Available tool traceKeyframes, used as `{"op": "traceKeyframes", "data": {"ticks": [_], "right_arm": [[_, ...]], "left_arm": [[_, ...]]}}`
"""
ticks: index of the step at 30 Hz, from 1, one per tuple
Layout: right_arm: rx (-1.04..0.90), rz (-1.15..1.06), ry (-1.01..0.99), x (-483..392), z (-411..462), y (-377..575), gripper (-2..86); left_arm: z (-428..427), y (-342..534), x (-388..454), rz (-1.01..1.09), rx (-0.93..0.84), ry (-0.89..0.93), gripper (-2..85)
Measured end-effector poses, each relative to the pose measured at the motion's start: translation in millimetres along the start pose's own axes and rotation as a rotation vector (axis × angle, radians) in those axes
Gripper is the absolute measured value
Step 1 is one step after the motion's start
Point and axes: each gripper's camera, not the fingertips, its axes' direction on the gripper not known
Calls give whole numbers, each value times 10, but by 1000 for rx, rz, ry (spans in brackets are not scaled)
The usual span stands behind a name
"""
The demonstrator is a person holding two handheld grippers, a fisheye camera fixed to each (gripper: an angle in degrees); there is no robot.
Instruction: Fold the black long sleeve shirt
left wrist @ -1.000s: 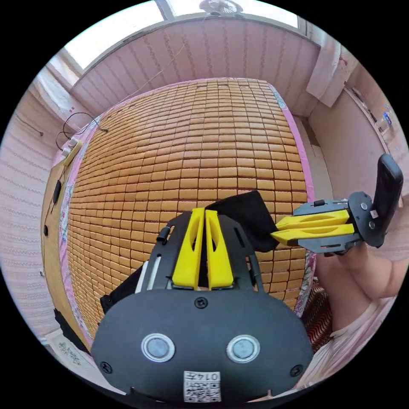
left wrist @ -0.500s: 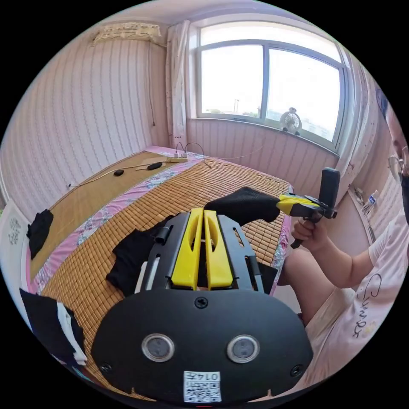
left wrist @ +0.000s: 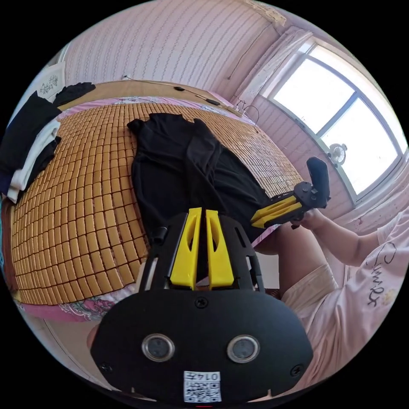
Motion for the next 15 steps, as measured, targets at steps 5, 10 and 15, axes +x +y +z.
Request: {"op": "traceKeyframes", "data": {"ticks": [5, 10, 15], "right_arm": [[74, 119, 23, 421, -63, -291, 29], [92, 212, 29, 505, 306, -528, 54], [51, 249, -10, 551, 726, -755, 60]], "left_arm": [[27, -134, 257, 143, -58, -34, 76], [212, -180, 125, 125, -220, -177, 79], [78, -195, -7, 154, -291, -177, -4]]}}
